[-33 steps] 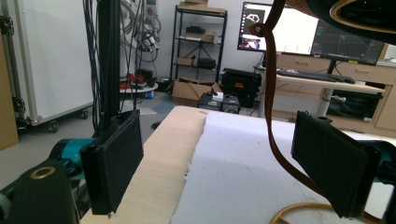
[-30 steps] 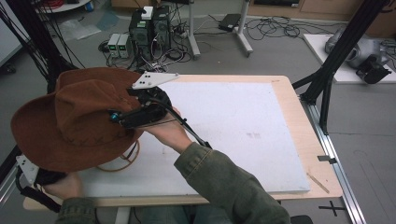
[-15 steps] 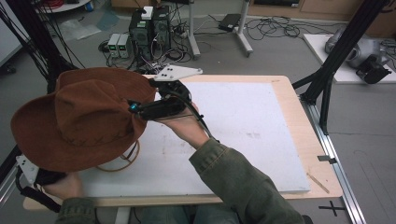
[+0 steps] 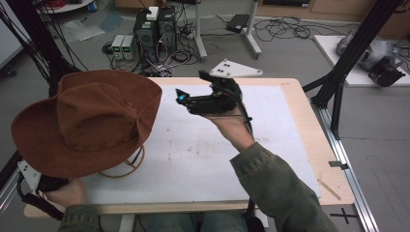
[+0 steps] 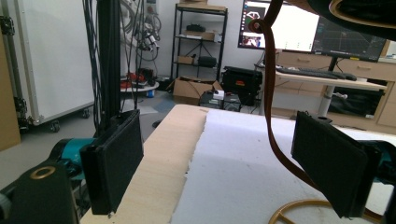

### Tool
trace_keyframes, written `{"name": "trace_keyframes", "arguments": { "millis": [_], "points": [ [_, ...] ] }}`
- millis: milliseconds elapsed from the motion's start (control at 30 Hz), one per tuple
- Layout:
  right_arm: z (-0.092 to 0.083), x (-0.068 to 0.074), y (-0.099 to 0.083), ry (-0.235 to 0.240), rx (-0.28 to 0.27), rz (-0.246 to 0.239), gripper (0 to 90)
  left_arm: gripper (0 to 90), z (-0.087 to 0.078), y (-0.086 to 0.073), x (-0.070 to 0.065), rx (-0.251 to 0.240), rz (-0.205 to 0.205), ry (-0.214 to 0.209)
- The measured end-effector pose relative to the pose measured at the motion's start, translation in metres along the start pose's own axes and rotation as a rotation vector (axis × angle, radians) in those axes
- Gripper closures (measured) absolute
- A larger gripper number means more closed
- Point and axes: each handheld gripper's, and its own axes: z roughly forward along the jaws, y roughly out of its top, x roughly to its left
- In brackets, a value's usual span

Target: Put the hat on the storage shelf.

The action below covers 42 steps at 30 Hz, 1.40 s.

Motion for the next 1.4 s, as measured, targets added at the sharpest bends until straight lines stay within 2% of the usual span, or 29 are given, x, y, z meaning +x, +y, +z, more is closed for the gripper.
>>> {"name": "trace_keyframes", "arguments": {
  "millis": [33,67,233,267,300,333,433,467,500,567,600,633,700,867,933,1033,1167,1200,1233,1300,1333,1367,1400],
  "points": [
    [-0.007,-0.005,0.0,-0.019,-0.005,0.0,11.4,17.1,0.0,0.0,0.0,0.002,-0.001,0.001],
    [-0.022,-0.016,-0.001,-0.063,-0.015,0.004,11.3,17.1,0.0,0.0,0.001,0.002,-0.003,0.002],
    [-0.061,-0.041,-0.007,-0.174,-0.036,0.014,11.3,17.1,-0.001,0.0,0.001,0.002,-0.005,0.004],
    [-0.061,-0.041,-0.007,-0.174,-0.036,0.014,11.3,17.1,-0.001,0.0,0.001,0.002,-0.005,0.004],
    [-0.069,-0.045,-0.008,-0.193,-0.037,0.014,11.3,17.1,-0.001,0.0,0.001,0.002,-0.004,0.005],
    [-0.086,-0.055,-0.014,-0.252,-0.056,0.012,11.3,17.1,-0.001,0.0,0.0,0.003,-0.002,0.004],
    [-0.106,-0.065,-0.023,-0.339,-0.065,0.011,11.3,17.1,-0.001,0.0,0.0,0.006,0.0,0.003],
    [-0.106,-0.065,-0.023,-0.339,-0.065,0.011,11.3,17.1,-0.001,0.0,0.0,0.006,0.0,0.003],
    [-0.12,-0.074,-0.032,-0.394,-0.073,0.016,10.5,17.1,-0.001,0.0,0.0,0.002,0.0,0.003],
    [-0.127,-0.078,-0.039,-0.451,-0.084,0.028,2.5,17.1,-0.001,0.0,-0.001,0.004,0.003,0.003],
    [-0.127,-0.078,-0.039,-0.451,-0.084,0.028,2.5,17.1,-0.001,0.0,-0.001,0.003,0.003,0.003],
    [-0.135,-0.083,-0.05,-0.53,-0.093,0.059,2.4,17.1,-0.002,0.0,-0.001,0.004,0.003,0.004],
    [-0.14,-0.085,-0.06,-0.583,-0.105,0.082,2.4,17.1,-0.001,0.0,-0.001,0.003,0.001,0.007],
    [-0.145,-0.087,-0.088,-0.651,-0.118,0.078,2.4,17.1,-0.002,0.0,0.0,0.002,0.003,0.008],
    [-0.147,-0.085,-0.101,-0.685,-0.13,0.061,2.4,17.1,-0.002,0.001,0.0,0.003,0.003,0.009],
    [-0.147,-0.083,-0.121,-0.711,-0.133,0.05,2.4,17.1,-0.002,0.001,0.0,0.003,0.004,0.014],
    [-0.148,-0.083,-0.151,-0.741,-0.121,0.062,2.4,16.6,-0.003,0.001,0.0,0.002,-0.004,0.018],
    [-0.148,-0.083,-0.151,-0.741,-0.121,0.062,2.4,16.6,-0.003,0.001,0.0,0.002,-0.003,0.019],
    [-0.149,-0.085,-0.166,-0.754,-0.118,0.085,2.4,16.5,-0.003,0.001,0.0,0.001,-0.003,0.019],
    [-0.15,-0.087,-0.177,-0.766,-0.122,0.101,2.4,16.5,-0.003,0.001,0.0,0.001,-0.003,0.019],
    [-0.15,-0.087,-0.177,-0.766,-0.122,0.101,2.4,16.5,-0.003,0.001,0.0,0.001,-0.003,0.019],
    [-0.15,-0.09,-0.189,-0.777,-0.112,0.114,2.4,16.5,-0.003,0.001,0.0,0.003,-0.002,0.019],
    [-0.15,-0.09,-0.193,-0.78,-0.11,0.119,2.4,16.6,-0.003,0.001,0.0,0.003,-0.002,0.02]
  ]
}}
